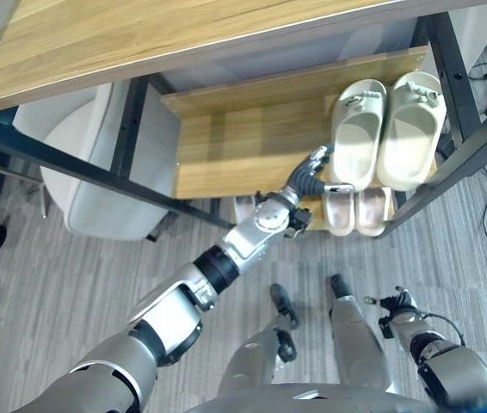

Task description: Arrange the slippers neatly on the shoe rack.

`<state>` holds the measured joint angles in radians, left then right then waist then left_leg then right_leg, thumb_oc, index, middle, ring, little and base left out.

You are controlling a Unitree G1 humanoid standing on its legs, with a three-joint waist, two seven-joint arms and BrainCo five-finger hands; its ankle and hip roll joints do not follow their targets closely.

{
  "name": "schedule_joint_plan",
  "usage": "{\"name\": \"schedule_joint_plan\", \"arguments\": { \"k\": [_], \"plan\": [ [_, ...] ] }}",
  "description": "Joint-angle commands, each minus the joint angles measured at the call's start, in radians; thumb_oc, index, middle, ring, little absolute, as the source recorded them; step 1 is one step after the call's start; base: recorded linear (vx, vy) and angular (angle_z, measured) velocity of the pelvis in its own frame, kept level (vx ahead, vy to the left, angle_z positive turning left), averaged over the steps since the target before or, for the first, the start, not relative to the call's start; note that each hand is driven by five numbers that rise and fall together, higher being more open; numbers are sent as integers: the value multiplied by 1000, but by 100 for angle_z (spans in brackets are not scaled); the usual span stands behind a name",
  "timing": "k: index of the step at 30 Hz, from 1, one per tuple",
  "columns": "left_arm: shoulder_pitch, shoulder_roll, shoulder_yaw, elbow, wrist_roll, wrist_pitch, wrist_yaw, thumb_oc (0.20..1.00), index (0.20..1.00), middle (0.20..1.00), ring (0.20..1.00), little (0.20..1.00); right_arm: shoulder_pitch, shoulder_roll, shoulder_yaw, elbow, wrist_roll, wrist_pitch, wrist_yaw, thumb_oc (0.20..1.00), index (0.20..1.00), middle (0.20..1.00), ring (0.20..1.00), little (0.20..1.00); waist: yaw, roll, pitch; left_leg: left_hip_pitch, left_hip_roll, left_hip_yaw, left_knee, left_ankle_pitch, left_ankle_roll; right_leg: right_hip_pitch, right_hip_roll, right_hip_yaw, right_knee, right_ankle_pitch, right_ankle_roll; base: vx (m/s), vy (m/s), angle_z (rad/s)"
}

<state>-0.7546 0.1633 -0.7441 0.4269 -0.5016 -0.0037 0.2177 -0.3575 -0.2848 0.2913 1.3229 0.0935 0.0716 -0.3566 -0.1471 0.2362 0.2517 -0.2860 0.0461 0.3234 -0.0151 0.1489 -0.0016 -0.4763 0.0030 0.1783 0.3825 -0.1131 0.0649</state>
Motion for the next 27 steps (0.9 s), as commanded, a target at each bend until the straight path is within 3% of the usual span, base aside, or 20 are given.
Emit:
{"name": "schedule_joint_plan", "arguments": {
  "k": [1, 11, 12, 18, 22, 27],
  "plan": [
    [-62, -77, 37, 63, -6, -34, 1, 1000, 1000, 1000, 1000, 1000, -18, -20, 67, 5, 18, 11, -12, 1000, 1000, 1000, 1000, 1000, -9, 21, 3, -31, 22, -133, 59, -65, -41, 4, -33, -60, -82, 72, 20, 0, 0, 0],
    [-81, -63, 130, 234, 185, -6, 50, 1000, 1000, 1000, 1000, 1000, -13, -27, 47, 26, 36, 2, 1, 1000, 1000, 1000, 1000, 1000, 4, 6, -8, -24, 24, -142, 60, -65, -43, 23, -34, -67, -89, 68, 19, 1, -4, 0],
    [-84, -45, 184, 309, 246, 1, 80, 1000, 1000, 1000, 1000, 1000, -10, -23, 45, 32, 39, -5, 8, 1000, 1000, 1000, 1000, 1000, 12, -3, -14, -18, 27, -150, 63, -66, -45, 34, -34, -73, -89, 64, 17, 8, -38, 2],
    [-50, 44, 277, 385, 357, 9, 151, 1000, 1000, 1000, 1000, 1000, -5, -21, 70, 9, 3, -19, 28, 1000, 1000, 1000, 1000, 1000, 40, -33, -24, 9, 31, -167, 61, -67, -50, 80, -37, -92, -107, 57, 16, 19, -19, 3],
    [2, 79, 322, 361, 320, -5, 146, 1000, 1000, 1000, 1000, 1000, -12, -31, 61, -4, 1, -16, 31, 1000, 1000, 1000, 1000, 1000, 56, -50, -37, 31, 34, -171, 53, -64, -53, 112, -37, -103, -126, 61, 16, 39, -11, 11],
    [170, 173, 387, 122, 269, -30, 79, 1000, 1000, 1000, 1000, 1000, 34, -17, 44, -46, -33, -14, 49, 1000, 1000, 1000, 1000, 1000, 86, -78, -65, 70, 28, -182, 29, -61, -55, 176, -46, -131, -174, 68, 23, 82, 1, 14]
  ]
}}
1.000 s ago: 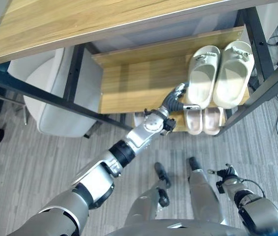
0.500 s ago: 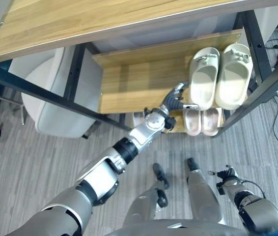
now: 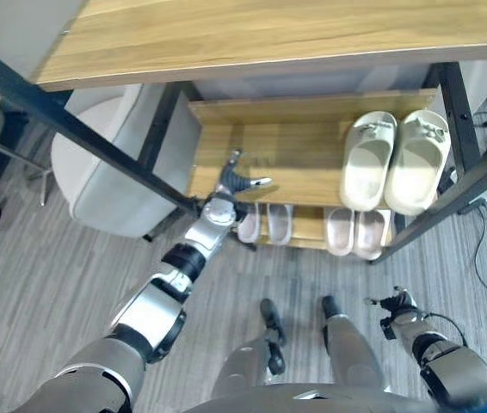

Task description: Arrange the slippers neatly on the shoe rack.

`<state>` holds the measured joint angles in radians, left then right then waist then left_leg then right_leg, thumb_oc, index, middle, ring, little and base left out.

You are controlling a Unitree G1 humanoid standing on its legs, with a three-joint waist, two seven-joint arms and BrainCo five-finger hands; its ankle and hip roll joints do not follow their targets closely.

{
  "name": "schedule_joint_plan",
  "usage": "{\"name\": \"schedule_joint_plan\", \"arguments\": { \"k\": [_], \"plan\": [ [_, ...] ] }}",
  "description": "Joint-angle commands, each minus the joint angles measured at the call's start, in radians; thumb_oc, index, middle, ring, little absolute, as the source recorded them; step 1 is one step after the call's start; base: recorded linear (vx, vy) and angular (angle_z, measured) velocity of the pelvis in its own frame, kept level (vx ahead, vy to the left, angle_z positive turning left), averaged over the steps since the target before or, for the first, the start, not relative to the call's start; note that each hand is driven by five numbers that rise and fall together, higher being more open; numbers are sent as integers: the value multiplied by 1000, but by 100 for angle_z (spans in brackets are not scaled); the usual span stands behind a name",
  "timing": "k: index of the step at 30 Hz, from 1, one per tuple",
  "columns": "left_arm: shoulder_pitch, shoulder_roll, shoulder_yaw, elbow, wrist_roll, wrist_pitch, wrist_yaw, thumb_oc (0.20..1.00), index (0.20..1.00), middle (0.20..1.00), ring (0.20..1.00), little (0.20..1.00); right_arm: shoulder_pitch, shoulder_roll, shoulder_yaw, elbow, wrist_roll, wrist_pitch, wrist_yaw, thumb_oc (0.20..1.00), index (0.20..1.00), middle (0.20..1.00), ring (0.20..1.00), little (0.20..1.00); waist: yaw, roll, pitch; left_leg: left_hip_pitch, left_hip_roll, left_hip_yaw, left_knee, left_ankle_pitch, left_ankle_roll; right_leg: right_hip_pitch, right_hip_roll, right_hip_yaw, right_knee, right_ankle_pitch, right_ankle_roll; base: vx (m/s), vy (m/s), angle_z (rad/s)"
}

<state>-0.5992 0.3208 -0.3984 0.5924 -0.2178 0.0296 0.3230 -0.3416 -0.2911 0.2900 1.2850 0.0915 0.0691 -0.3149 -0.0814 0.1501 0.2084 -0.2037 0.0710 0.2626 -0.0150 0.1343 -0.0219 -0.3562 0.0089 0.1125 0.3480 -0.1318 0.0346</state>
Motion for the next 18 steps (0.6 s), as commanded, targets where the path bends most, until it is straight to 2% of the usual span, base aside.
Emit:
{"name": "schedule_joint_plan", "arguments": {
  "k": [1, 3, 5, 6, 7, 10, 11, 12, 18],
  "plan": [
    [75, 59, 58, -144, -35, -72, -63, 1000, 1000, 1000, 1000, 1000, 45, -2, 31, -25, -42, -9, 20, 1000, 1000, 1000, 1000, 1000, 31, -3, -37, 0, 1, -124, 20, -47, -36, 77, -55, -77, -158, 92, 58, 82, 5, 7],
    [111, 87, 71, -206, -33, -70, -84, 1000, 1000, 1000, 1000, 1000, 58, 6, 25, -31, -48, -8, 23, 1000, 1000, 1000, 1000, 1000, 34, -11, -46, 9, 0, -125, 14, -47, -37, 91, -57, -85, -167, 94, 59, 74, 5, 6],
    [201, 175, 91, -350, -54, -85, -148, 1000, 1000, 1000, 1000, 1000, 95, 22, 11, -50, -62, -12, 44, 1000, 1000, 1000, 1000, 1000, 49, -31, -70, 32, -3, -131, 1, -48, -40, 128, -61, -102, -192, 98, 65, 97, -5, 15],
    [206, 178, 93, -355, -54, -82, -149, 1000, 1000, 1000, 1000, 1000, 96, 23, 13, -51, -62, -12, 44, 1000, 1000, 1000, 1000, 1000, 47, -32, -70, 34, -3, -131, -1, -48, -40, 131, -61, -103, -194, 99, 65, 126, -4, 22],
    [275, 252, 105, -448, -88, -96, -207, 1000, 1000, 1000, 1000, 1000, 122, 30, 12, -64, -76, -18, 63, 1000, 1000, 1000, 1000, 1000, 56, -43, -88, 52, -4, -133, -9, -50, -42, 152, -61, -114, -207, 101, 69, 103, 1, 24],
    [399, 389, 134, -588, -169, -113, -305, 1000, 1000, 1000, 1000, 1000, 157, 35, 16, -84, -96, -30, 97, 1000, 1000, 1000, 1000, 1000, 64, -66, -111, 82, -2, -133, -23, -51, -45, 195, -63, -130, -236, 104, 77, 124, -17, 5],
    [472, 482, 152, -667, -222, -127, -367, 1000, 1000, 1000, 1000, 1000, 176, 35, 19, -86, -108, -40, 121, 1000, 1000, 1000, 1000, 1000, 73, -76, -124, 99, -1, -133, -33, -54, -46, 215, -63, -139, -253, 106, 81, 130, -44, 10],
    [506, 533, 158, -709, -245, -136, -405, 1000, 1000, 1000, 1000, 1000, 189, 34, 23, -83, -115, -48, 128, 1000, 1000, 1000, 1000, 1000, 76, -81, -131, 108, 0, -132, -39, -55, -47, 225, -63, -143, -263, 107, 83, 119, -51, 10],
    [666, 754, 190, -846, -360, -167, -585, 1000, 1000, 1000, 1000, 1000, 246, 39, 56, -55, -148, -89, 183, 1000, 1000, 1000, 1000, 1000, 86, -96, -162, 143, 6, -124, -57, -60, -50, 258, -56, -144, -288, 110, 88, 49, -29, 6]
  ]
}}
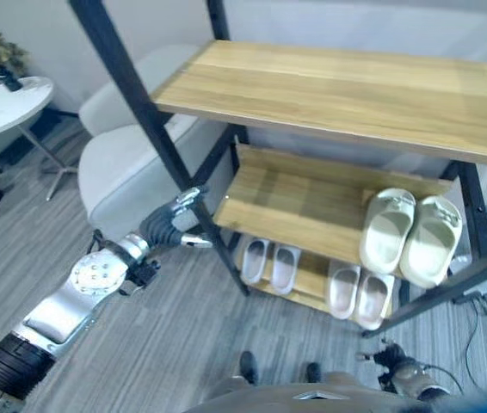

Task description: Arrange the slippers neatly on the shoe rack.

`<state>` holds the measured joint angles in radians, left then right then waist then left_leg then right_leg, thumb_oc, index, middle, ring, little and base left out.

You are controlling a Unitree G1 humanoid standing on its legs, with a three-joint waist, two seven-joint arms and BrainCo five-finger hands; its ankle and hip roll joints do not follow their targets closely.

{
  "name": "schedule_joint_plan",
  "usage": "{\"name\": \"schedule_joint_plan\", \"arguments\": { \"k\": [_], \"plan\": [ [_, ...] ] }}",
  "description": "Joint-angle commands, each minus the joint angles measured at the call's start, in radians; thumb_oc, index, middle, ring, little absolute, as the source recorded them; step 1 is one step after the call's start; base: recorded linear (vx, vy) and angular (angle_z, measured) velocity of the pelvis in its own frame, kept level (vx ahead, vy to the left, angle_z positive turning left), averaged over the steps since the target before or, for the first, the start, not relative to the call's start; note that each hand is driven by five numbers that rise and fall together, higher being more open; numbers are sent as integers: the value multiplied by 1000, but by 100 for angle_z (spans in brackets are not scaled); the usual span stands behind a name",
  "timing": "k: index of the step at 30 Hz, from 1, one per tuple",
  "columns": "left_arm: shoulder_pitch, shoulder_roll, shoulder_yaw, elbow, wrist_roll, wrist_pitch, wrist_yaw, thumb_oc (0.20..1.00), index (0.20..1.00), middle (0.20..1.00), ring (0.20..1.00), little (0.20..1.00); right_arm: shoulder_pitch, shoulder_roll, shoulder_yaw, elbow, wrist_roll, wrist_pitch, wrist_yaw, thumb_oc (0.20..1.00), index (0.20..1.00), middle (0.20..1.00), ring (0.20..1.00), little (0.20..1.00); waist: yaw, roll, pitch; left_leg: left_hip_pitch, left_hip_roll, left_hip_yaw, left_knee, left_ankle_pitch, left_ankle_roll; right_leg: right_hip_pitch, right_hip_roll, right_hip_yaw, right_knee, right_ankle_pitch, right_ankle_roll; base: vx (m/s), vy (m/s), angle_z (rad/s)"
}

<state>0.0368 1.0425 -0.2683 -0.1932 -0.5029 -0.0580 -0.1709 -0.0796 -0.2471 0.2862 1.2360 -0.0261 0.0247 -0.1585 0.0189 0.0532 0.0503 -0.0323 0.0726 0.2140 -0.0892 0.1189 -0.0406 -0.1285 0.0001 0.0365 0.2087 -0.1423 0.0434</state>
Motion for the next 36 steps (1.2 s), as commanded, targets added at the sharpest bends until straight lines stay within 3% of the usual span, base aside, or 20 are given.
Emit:
{"name": "schedule_joint_plan", "arguments": {
  "k": [1, 4, 5, 10, 15, 18, 22, 27, 30, 32, 35, 36],
  "plan": [
    [49, 55, 61, -72, -94, -80, -116, 1000, 1000, 1000, 1000, 1000, -10, -2, 64, 1, -35, -49, 32, 1000, 1000, 1000, 1000, 1000, -14, 0, -6, -25, 4, -74, 17, -46, -32, 34, -46, -66, -148, 119, 80, 19, -12, -10],
    [76, 96, 55, -79, -126, -78, -158, 1000, 1000, 1000, 1000, 1000, -1, 1, 72, 15, -45, -55, 42, 1000, 1000, 1000, 1000, 1000, -15, 0, -14, -19, 5, -73, 16, -49, -32, 38, -45, -64, -147, 119, 81, 10, -8, -7],
    [122, 148, 54, -84, -132, -78, -199, 1000, 1000, 1000, 1000, 1000, 9, 5, 79, 25, -60, -62, 53, 1000, 1000, 1000, 1000, 1000, -13, 3, -24, -14, 6, -72, 16, -53, -30, 41, -43, -64, -141, 116, 82, 13, -8, -4],
    [160, 183, -1, -10, -124, -66, -245, 1000, 1000, 1000, 1000, 1000, 6, 3, 86, 28, -61, -72, 58, 1000, 1000, 1000, 1000, 1000, -16, 4, -33, -6, 2, -68, 18, -58, -27, 42, -42, -64, -130, 116, 86, 5, 19, -5],
    [171, 203, -173, 188, -37, -55, -330, 1000, 1000, 1000, 1000, 1000, -14, -19, 114, 6, -55, -94, 57, 1000, 1000, 1000, 1000, 1000, -27, 7, -47, -1, -1, -60, 15, -63, -23, 39, -46, -60, -130, 122, 92, 4, 34, -3],
    [154, 177, -242, 301, 74, -82, -329, 1000, 1000, 1000, 1000, 1000, -27, -35, 122, -15, -43, -103, 47, 1000, 1000, 1000, 1000, 1000, -32, 9, -52, -2, -2, -57, 14, -65, -19, 33, -47, -58, -131, 125, 93, -2, 36, -4],
    [123, 84, -278, 509, 289, -118, -261, 1000, 1000, 1000, 1000, 1000, -64, -70, 128, -55, -7, -110, 33, 1000, 1000, 1000, 1000, 1000, -37, 2, -55, -1, -4, -56, 15, -65, -17, 32, -48, -55, -129, 125, 90, 0, 14, -1],
    [47, -227, -216, 977, 609, -104, -104, 1000, 1000, 1000, 1000, 1000, -86, -106, 108, -85, 30, -106, 30, 1000, 1000, 1000, 1000, 1000, -42, -19, -49, 5, -4, -58, 18, -68, -14, 38, -47, -57, -127, 122, 84, -1, 8, -2],
    [-7, -347, -169, 1192, 736, -79, -36, 1000, 1000, 1000, 1000, 1000, -90, -133, 84, -101, 36, -99, 45, 1000, 1000, 1000, 1000, 1000, -48, -37, -46, 9, -4, -59, 18, -73, -14, 43, -46, -60, -128, 121, 81, 0, 4, -1],
    [-35, -405, -140, 1300, 810, -58, 12, 1000, 1000, 1000, 1000, 1000, -93, -135, 74, -103, 33, -94, 53, 1000, 1000, 1000, 1000, 1000, -48, -49, -47, 14, -4, -59, 17, -76, -15, 47, -45, -63, -129, 120, 78, 0, 0, 0],
    [-49, -425, -133, 1347, 846, -50, 34, 1000, 1000, 1000, 1000, 1000, -97, -140, 71, -103, 31, -93, 55, 1000, 1000, 1000, 1000, 1000, -47, -52, -46, 18, -5, -60, 17, -78, -15, 50, -43, -64, -129, 119, 77, 12, 3, 0],
    [-65, -450, -129, 1408, 927, -32, 68, 1000, 1000, 1000, 1000, 1000, -104, -141, 70, -101, 21, -90, 61, 1000, 1000, 1000, 1000, 1000, -46, -61, -46, 26, -5, -61, 15, -82, -15, 58, -41, -65, -131, 116, 76, 36, 13, 0]
  ]
}}
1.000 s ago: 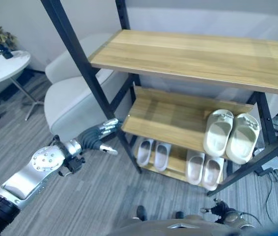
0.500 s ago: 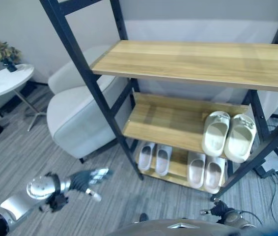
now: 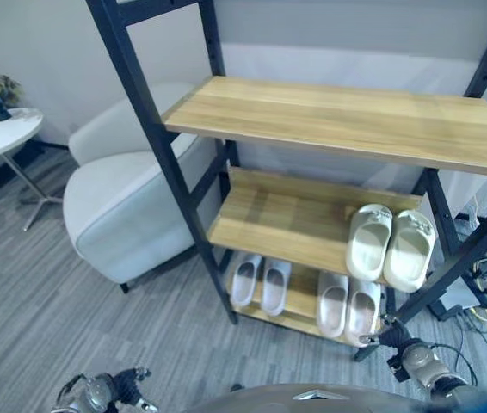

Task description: Arrange the slippers neatly on the shoe rack.

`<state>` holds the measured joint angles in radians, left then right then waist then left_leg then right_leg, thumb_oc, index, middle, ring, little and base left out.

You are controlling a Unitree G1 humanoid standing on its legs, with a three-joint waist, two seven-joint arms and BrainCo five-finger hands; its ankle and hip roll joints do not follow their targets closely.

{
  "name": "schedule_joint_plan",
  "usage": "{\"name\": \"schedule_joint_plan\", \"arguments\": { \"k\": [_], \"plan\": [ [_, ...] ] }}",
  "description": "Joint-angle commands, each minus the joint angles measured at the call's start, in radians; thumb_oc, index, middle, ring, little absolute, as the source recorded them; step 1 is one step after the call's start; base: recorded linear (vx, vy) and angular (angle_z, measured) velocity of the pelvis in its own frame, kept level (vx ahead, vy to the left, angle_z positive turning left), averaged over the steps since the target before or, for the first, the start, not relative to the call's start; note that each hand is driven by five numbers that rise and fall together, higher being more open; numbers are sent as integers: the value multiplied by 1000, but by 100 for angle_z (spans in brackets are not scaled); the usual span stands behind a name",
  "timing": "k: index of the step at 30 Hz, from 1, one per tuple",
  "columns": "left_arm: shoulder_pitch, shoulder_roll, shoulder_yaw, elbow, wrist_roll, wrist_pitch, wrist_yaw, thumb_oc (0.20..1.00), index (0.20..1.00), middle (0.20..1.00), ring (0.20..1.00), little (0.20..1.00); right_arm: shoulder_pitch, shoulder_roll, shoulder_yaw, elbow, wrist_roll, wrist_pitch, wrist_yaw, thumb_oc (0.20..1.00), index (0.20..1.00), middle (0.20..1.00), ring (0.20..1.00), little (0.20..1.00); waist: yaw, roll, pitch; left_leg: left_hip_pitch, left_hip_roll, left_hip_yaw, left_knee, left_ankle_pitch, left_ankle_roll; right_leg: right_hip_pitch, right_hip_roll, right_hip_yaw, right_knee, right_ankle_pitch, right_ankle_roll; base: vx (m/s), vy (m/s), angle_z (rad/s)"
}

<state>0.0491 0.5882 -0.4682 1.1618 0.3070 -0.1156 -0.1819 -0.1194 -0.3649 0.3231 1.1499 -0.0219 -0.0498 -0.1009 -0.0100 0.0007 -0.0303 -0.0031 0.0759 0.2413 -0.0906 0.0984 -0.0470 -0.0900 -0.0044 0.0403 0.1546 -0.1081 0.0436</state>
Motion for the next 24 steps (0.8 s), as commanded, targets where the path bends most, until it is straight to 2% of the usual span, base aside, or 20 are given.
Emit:
{"name": "schedule_joint_plan", "arguments": {
  "k": [1, 7, 8, 12, 13, 15, 16, 17, 18, 20, 21, 24],
  "plan": [
    [-79, -8, 67, 69, 141, 30, 88, 1000, 1000, 1000, 1000, 1000, -65, -23, 34, -17, 14, -15, 4, 1000, 1000, 1000, 1000, 1000, -17, -11, 36, 0, -8, -87, 16, -63, -9, 23, -36, -70, -78, 81, 75, 60, 20, 0],
    [-51, -59, 91, 129, 205, 55, 96, 1000, 1000, 1000, 1000, 1000, -52, 6, 57, -16, -14, -8, 38, 1000, 1000, 1000, 1000, 1000, -8, -23, 41, 18, -5, -88, 10, -71, -9, 40, -33, -78, -87, 75, 72, 40, 20, 0],
    [-32, -83, 101, 115, 196, 54, 104, 1000, 1000, 1000, 1000, 1000, 30, 43, 83, -123, -56, -20, 24, 1000, 1000, 1000, 1000, 1000, -16, -19, 46, 20, -6, -85, 10, -72, -8, 38, -33, -75, -84, 75, 73, 12, 52, 4],
    [-38, -106, 109, 121, 188, 61, 120, 1000, 1000, 1000, 1000, 1000, 42, 82, 104, -66, -62, -17, 44, 1000, 1000, 1000, 1000, 1000, -19, -10, 53, 19, -8, -84, 10, -73, -6, 36, -33, -78, -86, 77, 73, -28, 65, -4],
    [-24, -149, 113, 93, 148, 49, 145, 1000, 1000, 1000, 1000, 1000, 119, 118, 111, -67, -52, -35, 59, 1000, 1000, 1000, 1000, 1000, -36, 7, 69, 17, -12, -81, 11, -72, -3, 27, -33, -70, -82, 80, 75, -66, 117, 1],
    [-22, -155, 113, 85, 141, 41, 141, 1000, 1000, 1000, 1000, 1000, 157, 118, 119, -106, -47, -52, 70, 1000, 1000, 1000, 1000, 1000, -38, 10, 75, 17, -13, -79, 11, -72, -4, 26, -34, -70, -80, 80, 75, -45, 81, -6],
    [-16, -148, 121, 77, 141, 45, 147, 1000, 1000, 1000, 1000, 1000, 182, 114, 129, -133, -46, -52, 76, 1000, 1000, 1000, 1000, 1000, -42, 11, 78, 17, -14, -78, 12, -72, -4, 25, -34, -68, -78, 81, 75, -6, 36, -30],
    [-8, -128, 134, 48, 146, 44, 141, 1000, 1000, 1000, 1000, 1000, 232, 63, 161, -374, -108, -50, 104, 1000, 1000, 1000, 1000, 1000, -45, 6, 80, 18, -12, -74, 11, -73, -5, 24, -33, -68, -76, 80, 76, -6, 35, -32],
    [-5, -128, 134, 46, 146, 44, 140, 1000, 1000, 1000, 1000, 1000, 239, 58, 160, -386, -108, -44, 107, 1000, 1000, 1000, 1000, 1000, -45, 7, 78, 18, -12, -74, 11, -73, -5, 24, -33, -68, -76, 79, 76, 0, 20, -35],
    [11, -116, 153, 1, 133, 49, 143, 1000, 1000, 1000, 1000, 1000, 303, -27, 164, -583, -157, -53, 126, 1000, 1000, 1000, 1000, 1000, -49, 3, 79, 18, -12, -73, 12, -72, -7, 22, -35, -69, -74, 79, 77, -3, 3, -26],
    [22, -120, 157, -30, 121, 45, 145, 1000, 1000, 1000, 1000, 1000, 335, -61, 152, -632, -174, -58, 129, 1000, 1000, 1000, 1000, 1000, -52, 3, 78, 16, -10, -74, 13, -70, -7, 21, -36, -71, -73, 79, 78, 2, -1, -8],
    [38, -128, 149, -53, 112, 34, 152, 1000, 1000, 1000, 1000, 1000, 330, -77, 165, -588, -218, -73, 109, 1000, 1000, 1000, 1000, 1000, -52, 9, 77, 14, -9, -77, 14, -70, -6, 18, -39, -73, -73, 80, 79, 0, 0, 0]
  ]
}}
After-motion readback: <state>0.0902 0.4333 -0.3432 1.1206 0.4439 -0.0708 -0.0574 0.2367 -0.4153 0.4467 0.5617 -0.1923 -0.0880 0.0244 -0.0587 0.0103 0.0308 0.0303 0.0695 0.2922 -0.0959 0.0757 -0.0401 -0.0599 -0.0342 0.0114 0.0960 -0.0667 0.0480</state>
